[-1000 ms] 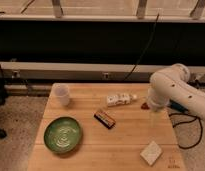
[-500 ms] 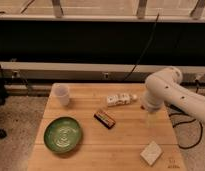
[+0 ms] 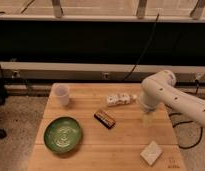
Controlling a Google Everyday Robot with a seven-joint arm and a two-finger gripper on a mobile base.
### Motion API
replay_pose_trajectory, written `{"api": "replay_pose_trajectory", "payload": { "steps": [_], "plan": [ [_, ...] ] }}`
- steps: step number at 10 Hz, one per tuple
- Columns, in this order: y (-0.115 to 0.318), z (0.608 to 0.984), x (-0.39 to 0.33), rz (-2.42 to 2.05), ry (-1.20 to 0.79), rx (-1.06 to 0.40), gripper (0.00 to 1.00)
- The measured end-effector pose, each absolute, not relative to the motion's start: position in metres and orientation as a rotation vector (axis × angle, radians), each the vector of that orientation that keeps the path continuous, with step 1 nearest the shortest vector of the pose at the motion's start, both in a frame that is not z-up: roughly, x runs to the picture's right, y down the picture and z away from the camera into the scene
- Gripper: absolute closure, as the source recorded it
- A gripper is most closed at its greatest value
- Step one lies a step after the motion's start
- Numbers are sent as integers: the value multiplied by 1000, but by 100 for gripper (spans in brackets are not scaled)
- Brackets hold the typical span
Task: Push the eraser across the table
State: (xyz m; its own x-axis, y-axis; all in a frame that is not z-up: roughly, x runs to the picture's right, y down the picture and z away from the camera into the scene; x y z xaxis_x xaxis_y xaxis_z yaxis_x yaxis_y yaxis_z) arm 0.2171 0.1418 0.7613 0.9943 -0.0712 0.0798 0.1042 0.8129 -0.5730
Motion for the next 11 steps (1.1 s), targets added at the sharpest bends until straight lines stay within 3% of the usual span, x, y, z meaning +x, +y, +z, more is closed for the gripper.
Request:
{"api": "replay_pose_trajectory", "payload": {
  "steps": [1,6,8,11],
  "plan": [
    [147,769,215,-100,-51,-620,23],
    [170,796,198,-120,-59,-660,75],
    [179,804,186,-131,-80,-679,83],
    [189,817,165,-143,-113,-695,83]
  ]
}}
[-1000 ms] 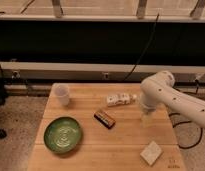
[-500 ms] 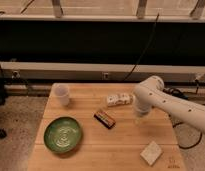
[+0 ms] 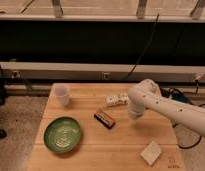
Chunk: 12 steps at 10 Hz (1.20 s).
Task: Push the eraser across the table
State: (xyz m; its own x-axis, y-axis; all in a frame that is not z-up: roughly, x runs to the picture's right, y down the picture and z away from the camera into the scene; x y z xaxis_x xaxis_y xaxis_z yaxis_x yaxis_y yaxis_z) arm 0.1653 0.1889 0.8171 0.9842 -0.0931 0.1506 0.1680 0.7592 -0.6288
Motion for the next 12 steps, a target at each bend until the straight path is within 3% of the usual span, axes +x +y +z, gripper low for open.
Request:
{"api": "replay_pose_trajectory", "payload": {
  "steps": [12],
  "plan": [
    [197,841,102,-222,-203,-715,83]
  ]
}}
